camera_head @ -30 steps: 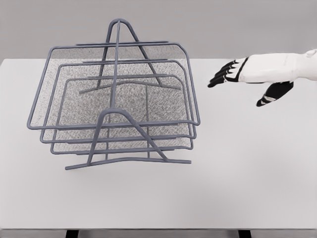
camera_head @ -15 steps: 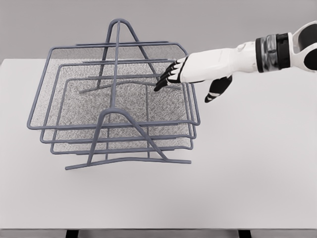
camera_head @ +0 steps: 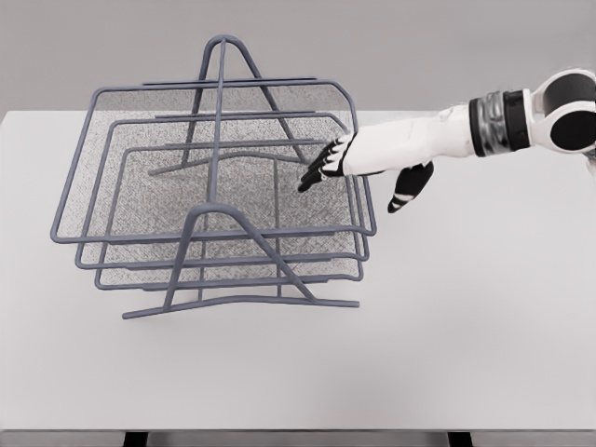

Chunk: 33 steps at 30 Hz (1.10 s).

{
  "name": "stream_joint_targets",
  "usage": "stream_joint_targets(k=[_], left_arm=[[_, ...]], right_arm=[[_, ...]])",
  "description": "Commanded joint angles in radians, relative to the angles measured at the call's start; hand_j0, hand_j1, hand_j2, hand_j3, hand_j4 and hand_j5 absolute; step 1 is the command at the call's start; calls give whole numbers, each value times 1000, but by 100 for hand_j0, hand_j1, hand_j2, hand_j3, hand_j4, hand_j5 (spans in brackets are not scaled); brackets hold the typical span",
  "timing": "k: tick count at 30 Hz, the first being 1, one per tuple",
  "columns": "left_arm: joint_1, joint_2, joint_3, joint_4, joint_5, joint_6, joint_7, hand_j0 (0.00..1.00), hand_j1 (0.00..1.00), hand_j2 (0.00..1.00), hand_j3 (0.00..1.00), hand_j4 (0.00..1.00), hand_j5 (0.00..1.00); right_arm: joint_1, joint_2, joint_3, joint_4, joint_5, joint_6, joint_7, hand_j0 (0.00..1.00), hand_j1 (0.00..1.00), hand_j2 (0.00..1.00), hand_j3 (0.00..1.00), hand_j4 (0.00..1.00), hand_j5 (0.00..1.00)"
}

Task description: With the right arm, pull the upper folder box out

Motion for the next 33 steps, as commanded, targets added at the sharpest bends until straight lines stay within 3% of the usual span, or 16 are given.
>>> stream_joint_targets(k=[1,8,19,33], left_arm=[[0,0,0,1,0,0,0,100,100,100,100,100,100],[0,0,-1,1,0,0,0,100,100,100,100,100,100],[0,0,-1,1,0,0,0,100,100,100,100,100,100],[0,0,-1,1,1,0,0,100,100,100,100,100,100]], right_arm=[[0,2,19,2,22,-15,3,100,100,100,100,100,100],[23,-27,22,0,22,-49,3,100,100,100,100,100,100],[25,-152,19,-11,23,-115,3,100,100,100,100,100,100],[28,-264,16,-11,23,-120,3,100,100,100,100,100,100]])
